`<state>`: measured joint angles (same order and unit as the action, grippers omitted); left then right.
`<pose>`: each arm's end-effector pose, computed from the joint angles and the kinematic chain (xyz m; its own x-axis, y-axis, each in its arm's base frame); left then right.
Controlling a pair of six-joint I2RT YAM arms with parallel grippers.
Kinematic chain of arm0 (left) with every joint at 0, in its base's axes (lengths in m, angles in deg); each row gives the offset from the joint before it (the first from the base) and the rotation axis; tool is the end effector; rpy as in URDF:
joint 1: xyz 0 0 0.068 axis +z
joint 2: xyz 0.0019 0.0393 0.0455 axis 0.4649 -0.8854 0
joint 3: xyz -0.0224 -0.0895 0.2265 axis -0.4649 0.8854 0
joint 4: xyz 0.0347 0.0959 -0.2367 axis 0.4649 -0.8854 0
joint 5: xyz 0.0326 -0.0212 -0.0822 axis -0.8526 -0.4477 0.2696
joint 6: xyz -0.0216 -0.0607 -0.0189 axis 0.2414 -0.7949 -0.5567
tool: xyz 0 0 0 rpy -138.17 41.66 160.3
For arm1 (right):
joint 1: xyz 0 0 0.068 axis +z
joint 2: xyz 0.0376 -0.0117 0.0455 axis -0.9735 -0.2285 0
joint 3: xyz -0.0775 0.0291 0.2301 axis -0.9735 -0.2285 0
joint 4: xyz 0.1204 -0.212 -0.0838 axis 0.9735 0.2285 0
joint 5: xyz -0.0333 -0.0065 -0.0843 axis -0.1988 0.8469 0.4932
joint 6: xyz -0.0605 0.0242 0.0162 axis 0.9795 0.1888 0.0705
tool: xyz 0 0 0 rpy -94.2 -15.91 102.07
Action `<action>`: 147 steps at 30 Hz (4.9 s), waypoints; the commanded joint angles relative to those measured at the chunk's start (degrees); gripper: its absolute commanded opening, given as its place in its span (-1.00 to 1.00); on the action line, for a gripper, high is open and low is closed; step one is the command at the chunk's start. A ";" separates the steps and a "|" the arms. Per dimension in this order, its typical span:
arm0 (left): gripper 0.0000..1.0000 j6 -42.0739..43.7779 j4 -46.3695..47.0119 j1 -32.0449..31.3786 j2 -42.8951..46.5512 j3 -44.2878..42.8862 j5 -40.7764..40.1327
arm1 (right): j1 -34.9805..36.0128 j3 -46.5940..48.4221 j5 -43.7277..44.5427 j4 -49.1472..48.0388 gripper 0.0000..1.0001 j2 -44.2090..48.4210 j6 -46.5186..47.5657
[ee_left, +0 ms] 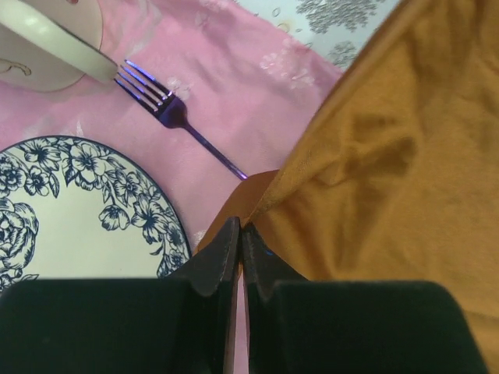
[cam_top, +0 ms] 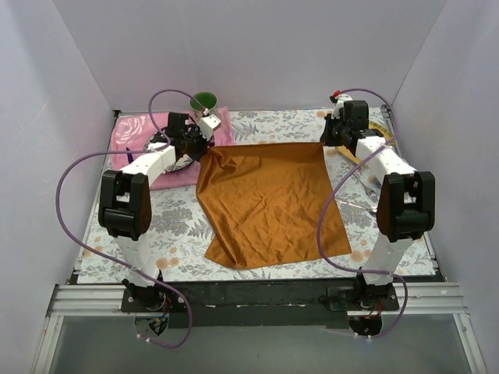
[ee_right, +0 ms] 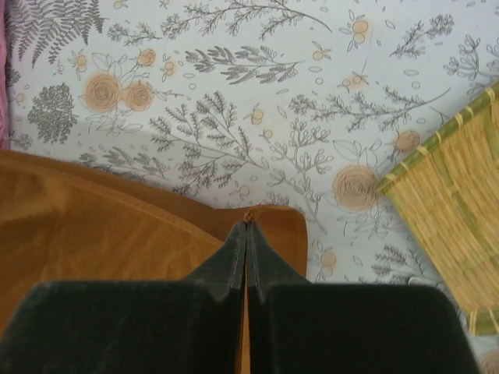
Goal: Fold the napkin into a case and place the utensils inside
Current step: Flatten out the crumpled napkin at the center of the board, then flatten the napkin at the center of the board.
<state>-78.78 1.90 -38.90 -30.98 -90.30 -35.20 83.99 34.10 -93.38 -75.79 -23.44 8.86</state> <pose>0.4034 -0.0981 0.1961 -0.7305 0.0324 -0.6822 0.3337 0.8884 -0.3152 0.4167 0.0602 0.2344 -0.5601 0.0131 -0.8284 -0.1937 0.9701 0.1464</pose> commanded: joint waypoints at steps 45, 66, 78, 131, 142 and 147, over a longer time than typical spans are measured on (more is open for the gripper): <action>0.47 31.81 -41.96 7.00 38.51 19.43 34.92 | -8.26 -15.94 -30.20 44.40 0.97 31.22 75.88; 0.16 25.24 -22.14 -26.50 46.04 46.53 14.62 | -7.38 -47.45 -12.71 50.50 0.59 45.62 116.71; -0.03 30.60 -19.77 -26.77 41.64 49.78 10.66 | -3.78 -50.96 -9.90 43.55 -0.34 43.24 112.32; 0.43 -16.75 -10.48 10.15 3.88 -9.43 24.99 | -3.60 35.66 -23.53 36.06 0.46 -18.17 34.88; 0.38 -21.61 -9.75 10.15 -7.84 -15.26 19.72 | -6.67 28.18 -25.45 34.68 0.55 -20.25 35.76; 0.36 -19.14 -7.56 9.62 -7.14 -11.84 15.24 | -8.96 22.43 -24.05 34.32 0.55 -17.75 32.33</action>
<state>-98.99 -8.28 -28.67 -40.90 -104.57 -16.29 77.26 58.14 -116.40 -39.46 -46.48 43.81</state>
